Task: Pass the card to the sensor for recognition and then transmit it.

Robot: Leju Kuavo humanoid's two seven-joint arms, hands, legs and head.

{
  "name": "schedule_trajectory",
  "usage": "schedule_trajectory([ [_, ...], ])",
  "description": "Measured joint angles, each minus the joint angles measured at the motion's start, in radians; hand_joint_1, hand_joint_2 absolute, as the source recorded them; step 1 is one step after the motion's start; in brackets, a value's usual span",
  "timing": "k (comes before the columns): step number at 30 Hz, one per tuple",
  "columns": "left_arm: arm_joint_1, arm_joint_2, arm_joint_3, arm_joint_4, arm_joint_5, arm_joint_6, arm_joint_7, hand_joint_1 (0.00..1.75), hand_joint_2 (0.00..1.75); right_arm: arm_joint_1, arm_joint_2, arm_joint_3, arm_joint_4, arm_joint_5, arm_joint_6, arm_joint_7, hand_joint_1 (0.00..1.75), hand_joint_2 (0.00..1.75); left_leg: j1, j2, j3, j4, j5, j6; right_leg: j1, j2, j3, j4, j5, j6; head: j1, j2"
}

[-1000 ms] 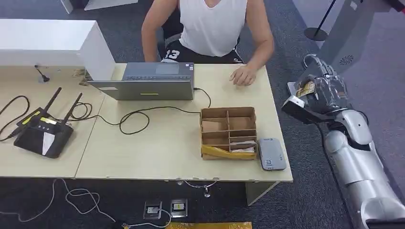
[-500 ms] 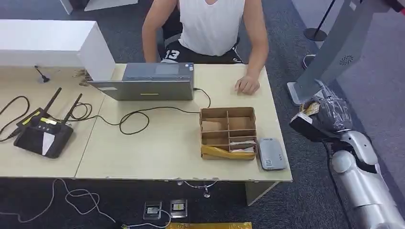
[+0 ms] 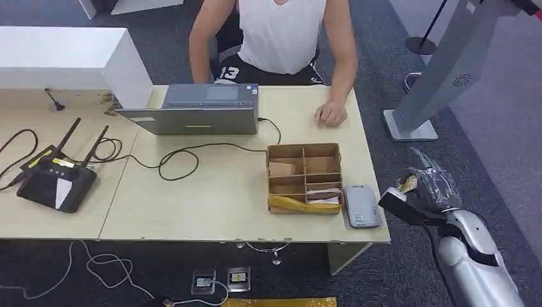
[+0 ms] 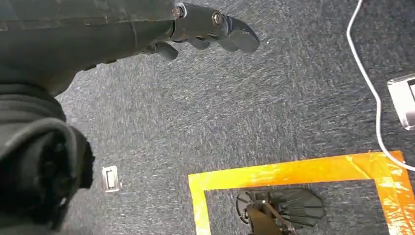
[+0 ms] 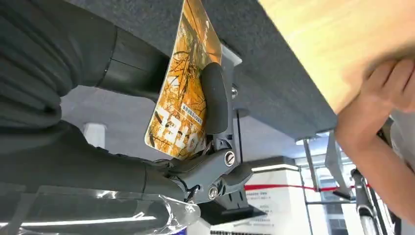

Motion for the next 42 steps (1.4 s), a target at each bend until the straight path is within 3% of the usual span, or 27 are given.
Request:
schedule_trajectory([
  [30,-0.012,0.001,-0.006,0.000,-0.023,0.003,0.006,0.00,0.00,0.029,0.084,0.082,0.025,-0.024,-0.024,-0.029,1.75,1.75,0.000,0.000,0.000,0.000,0.000,0.000,0.000,0.000,0.000,0.000,0.000,0.000,0.000,0.000],
  [42,-0.011,0.000,-0.016,0.000,-0.023,0.006,0.007,0.00,0.00,0.031,0.102,0.119,0.037,-0.033,0.001,-0.008,1.75,1.75,0.000,0.000,0.000,0.000,0.000,0.000,0.000,0.000,0.000,0.000,0.000,0.000,0.000,0.000],
])
